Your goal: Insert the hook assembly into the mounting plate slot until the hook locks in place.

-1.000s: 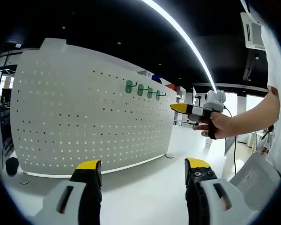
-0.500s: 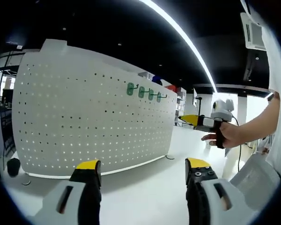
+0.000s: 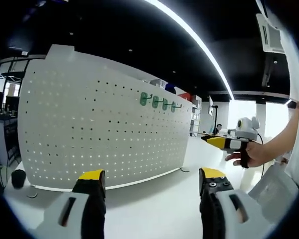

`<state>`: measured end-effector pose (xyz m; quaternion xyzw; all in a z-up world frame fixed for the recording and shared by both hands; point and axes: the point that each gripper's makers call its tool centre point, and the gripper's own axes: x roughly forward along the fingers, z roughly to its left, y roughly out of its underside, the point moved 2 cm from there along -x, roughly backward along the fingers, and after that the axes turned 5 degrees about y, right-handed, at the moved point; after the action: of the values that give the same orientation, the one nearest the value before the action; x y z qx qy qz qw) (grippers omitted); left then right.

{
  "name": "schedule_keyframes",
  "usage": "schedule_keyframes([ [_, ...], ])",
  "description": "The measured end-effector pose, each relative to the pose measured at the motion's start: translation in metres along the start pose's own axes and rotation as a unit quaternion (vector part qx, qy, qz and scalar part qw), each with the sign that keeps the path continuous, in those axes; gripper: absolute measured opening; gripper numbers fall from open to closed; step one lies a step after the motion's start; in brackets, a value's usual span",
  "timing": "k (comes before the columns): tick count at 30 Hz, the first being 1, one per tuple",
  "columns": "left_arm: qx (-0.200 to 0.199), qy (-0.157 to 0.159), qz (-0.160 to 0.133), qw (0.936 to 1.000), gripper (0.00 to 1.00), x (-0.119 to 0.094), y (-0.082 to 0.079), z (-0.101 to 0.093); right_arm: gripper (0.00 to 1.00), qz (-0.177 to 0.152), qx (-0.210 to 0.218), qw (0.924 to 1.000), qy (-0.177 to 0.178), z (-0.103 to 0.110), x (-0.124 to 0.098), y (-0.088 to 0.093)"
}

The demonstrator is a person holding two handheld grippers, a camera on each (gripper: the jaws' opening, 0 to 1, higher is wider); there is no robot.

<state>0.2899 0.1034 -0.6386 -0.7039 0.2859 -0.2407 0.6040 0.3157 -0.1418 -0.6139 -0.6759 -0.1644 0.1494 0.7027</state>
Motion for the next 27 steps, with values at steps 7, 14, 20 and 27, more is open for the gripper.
schedule_keyframes([
  [7, 0.001, -0.007, -0.004, 1.0000, 0.82, -0.004, -0.003, 0.004, 0.69, 0.007, 0.002, 1.0000, 0.002, 0.003, -0.012, 0.007],
  [14, 0.005, -0.013, -0.003, 0.9999, 0.84, -0.009, -0.004, 0.005, 0.72, 0.012, 0.002, 0.9998, 0.012, 0.001, -0.024, 0.011],
  [20, 0.005, -0.019, -0.009, 0.9998, 0.86, -0.012, -0.007, 0.009, 0.74, 0.014, 0.002, 0.9996, 0.024, -0.002, -0.031, 0.009],
  [27, 0.002, -0.028, -0.017, 0.9995, 0.90, -0.016, -0.008, 0.012, 0.75, 0.014, -0.003, 0.9995, 0.027, -0.001, -0.033, 0.007],
])
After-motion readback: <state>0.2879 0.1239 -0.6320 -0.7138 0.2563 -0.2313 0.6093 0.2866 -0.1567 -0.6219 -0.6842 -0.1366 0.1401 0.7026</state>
